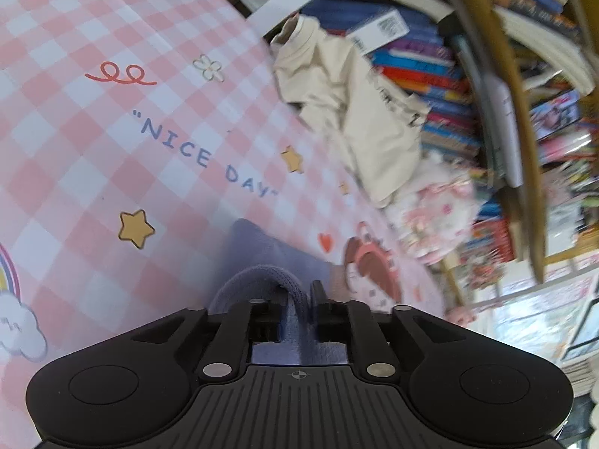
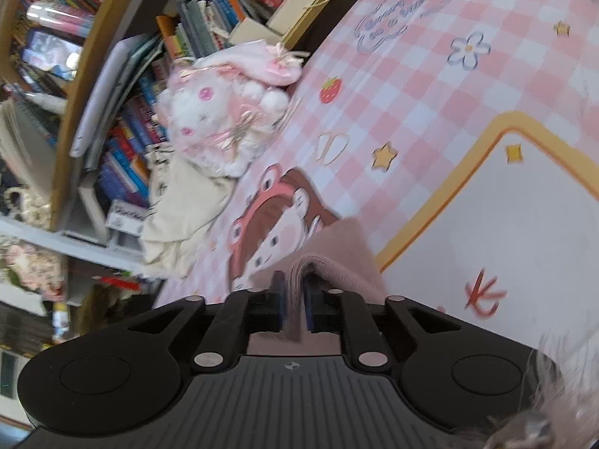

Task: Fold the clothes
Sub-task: 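Lift the hem with both tools and fold it up toward the collar, then lay the folded hem onto the collar and open both tools, then move both tools back over the folded sweater and reposition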

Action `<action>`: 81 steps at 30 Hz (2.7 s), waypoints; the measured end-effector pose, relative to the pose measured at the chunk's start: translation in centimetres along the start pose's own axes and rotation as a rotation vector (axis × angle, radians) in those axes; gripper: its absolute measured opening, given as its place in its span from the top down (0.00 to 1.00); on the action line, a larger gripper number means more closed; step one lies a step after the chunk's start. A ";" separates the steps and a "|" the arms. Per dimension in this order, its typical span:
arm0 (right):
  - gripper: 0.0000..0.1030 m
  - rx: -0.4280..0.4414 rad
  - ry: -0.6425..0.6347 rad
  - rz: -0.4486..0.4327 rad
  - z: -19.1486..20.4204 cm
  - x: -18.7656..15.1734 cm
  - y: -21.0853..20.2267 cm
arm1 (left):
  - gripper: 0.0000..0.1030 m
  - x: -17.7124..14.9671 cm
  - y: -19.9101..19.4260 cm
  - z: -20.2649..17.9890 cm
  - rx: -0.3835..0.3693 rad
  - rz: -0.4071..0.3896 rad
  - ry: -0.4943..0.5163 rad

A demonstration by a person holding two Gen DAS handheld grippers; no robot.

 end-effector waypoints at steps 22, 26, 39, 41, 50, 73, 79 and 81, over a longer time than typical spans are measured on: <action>0.95 -0.253 -0.587 -0.179 5.2 -1.3 2.1 | 0.96 -0.9 3.4 -4.1 0.184 -0.014 0.659; 0.95 -0.299 -0.538 -0.122 3.6 -0.6 4.0 | 0.96 -0.1 4.3 -2.0 0.206 0.024 0.568; 0.76 -0.331 -0.560 -0.103 3.7 -0.4 4.7 | 0.81 0.5 3.2 -3.5 0.166 -0.047 0.572; 0.76 -0.353 -0.562 -0.082 3.6 -0.4 5.4 | 0.81 0.2 4.2 -3.5 0.195 -0.017 0.606; 0.95 -0.347 -0.561 -0.156 4.7 -0.9 4.1 | 0.80 0.2 6.5 -2.1 0.273 0.035 0.615; 0.34 -0.287 -0.837 -0.086 2.5 -6.8 -3.6 | 0.35 -11.1 -3.7 -7.7 0.330 -0.197 0.511; 0.26 -0.265 -0.904 -0.025 0.5 -9.3 -5.0 | 0.32 -15.8 -3.9 -8.6 0.358 -0.198 0.457; 0.24 -0.263 -0.946 -0.008 0.1 -10.2 -5.2 | 0.26 -17.0 -3.8 -8.9 0.378 -0.197 0.457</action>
Point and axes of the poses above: each gripper's, at about its wrist camera, not at the fingertips, and y roughly the way its jaws point, z to its left, x to its top, the point moved 4 cm from there along y, roughly the way its jaws point, and after that the axes turned 8 degrees about -x, right-handed, at the moved point
